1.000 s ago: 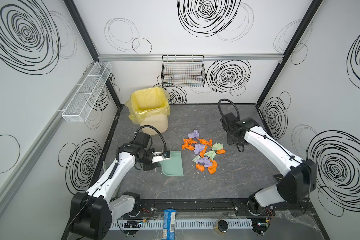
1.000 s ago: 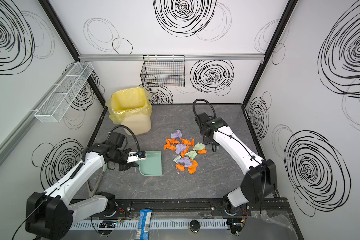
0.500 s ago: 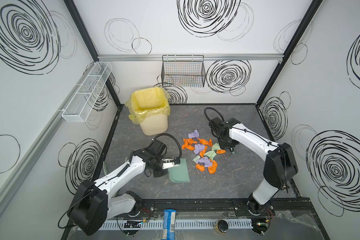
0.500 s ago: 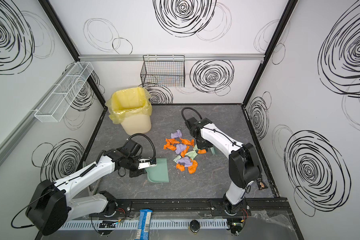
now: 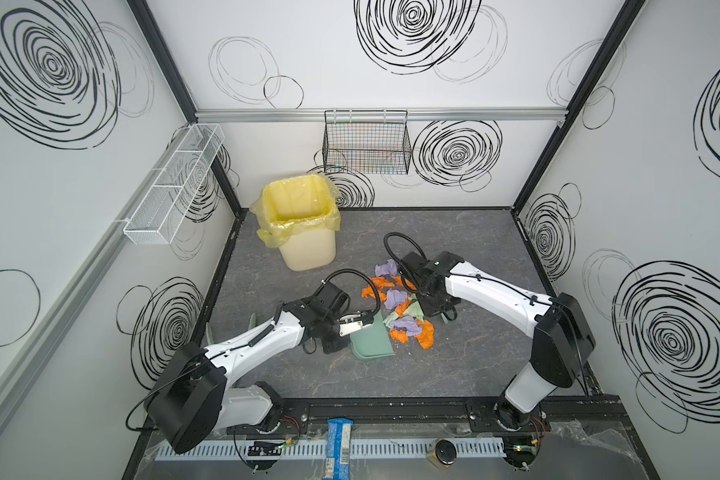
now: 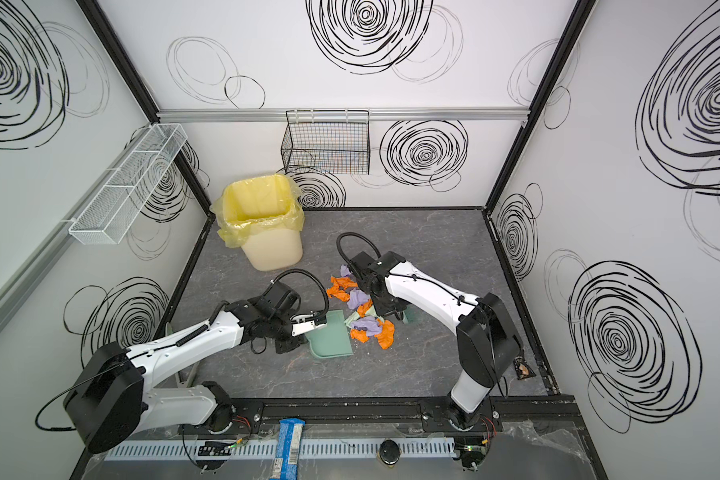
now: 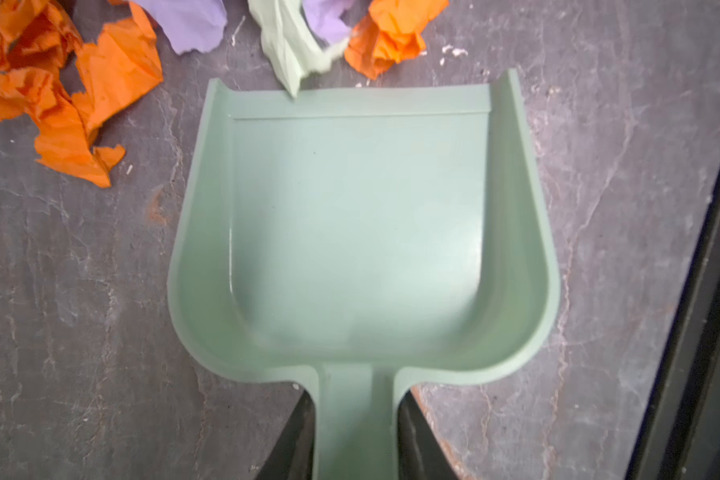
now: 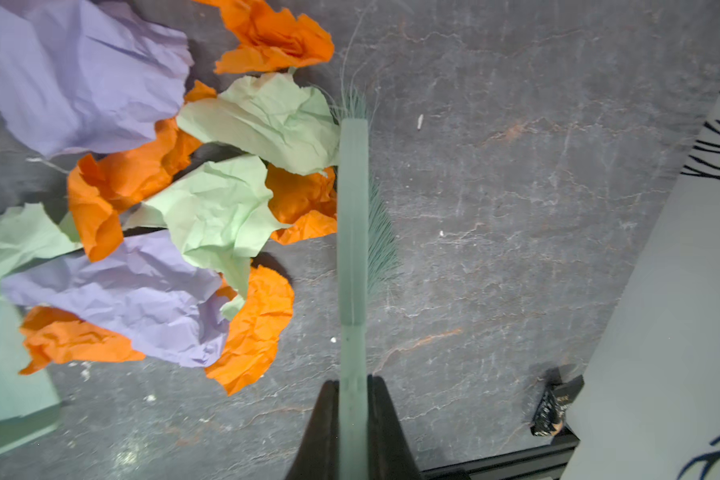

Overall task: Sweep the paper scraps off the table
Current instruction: 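Sweep scraps into the dustpan with the right gripper's brush while the left holds it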

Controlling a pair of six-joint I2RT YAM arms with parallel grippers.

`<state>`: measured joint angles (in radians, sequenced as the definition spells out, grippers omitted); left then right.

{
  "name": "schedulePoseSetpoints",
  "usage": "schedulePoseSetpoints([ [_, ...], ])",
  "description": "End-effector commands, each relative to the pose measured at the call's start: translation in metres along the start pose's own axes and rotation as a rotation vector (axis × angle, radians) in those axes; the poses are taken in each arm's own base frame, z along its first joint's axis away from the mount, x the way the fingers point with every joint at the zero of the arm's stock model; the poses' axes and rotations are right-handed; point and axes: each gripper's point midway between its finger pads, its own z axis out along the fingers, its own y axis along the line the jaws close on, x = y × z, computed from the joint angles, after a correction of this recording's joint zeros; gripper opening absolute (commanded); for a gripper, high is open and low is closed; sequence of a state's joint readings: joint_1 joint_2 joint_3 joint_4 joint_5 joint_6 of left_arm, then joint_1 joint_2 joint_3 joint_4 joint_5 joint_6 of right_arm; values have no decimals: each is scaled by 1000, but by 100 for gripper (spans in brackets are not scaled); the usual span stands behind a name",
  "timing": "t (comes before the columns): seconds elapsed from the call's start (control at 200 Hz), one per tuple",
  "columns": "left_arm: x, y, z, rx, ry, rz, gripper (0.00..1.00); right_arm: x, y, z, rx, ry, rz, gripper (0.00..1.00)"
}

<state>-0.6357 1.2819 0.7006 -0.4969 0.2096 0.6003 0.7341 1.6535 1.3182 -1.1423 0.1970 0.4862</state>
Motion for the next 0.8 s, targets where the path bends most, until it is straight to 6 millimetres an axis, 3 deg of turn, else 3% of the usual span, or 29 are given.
schedulePoseSetpoints([
  [0.0,-3,0,8,-18,-9,-36,0,9,25,-8,-123,26,5,0],
  [0.27,-9,-1,12,-10,-8,-24,0,16,69,-23,-254,24,1,0],
  [0.535,-13,-3,16,16,-16,-18,0,9,111,-45,-389,-11,14,0],
  [0.705,-15,-3,16,18,-27,-15,0,5,117,-60,-431,-33,19,0],
  [0.795,-15,-3,14,21,-35,-20,0,6,109,-64,-416,-42,29,0],
])
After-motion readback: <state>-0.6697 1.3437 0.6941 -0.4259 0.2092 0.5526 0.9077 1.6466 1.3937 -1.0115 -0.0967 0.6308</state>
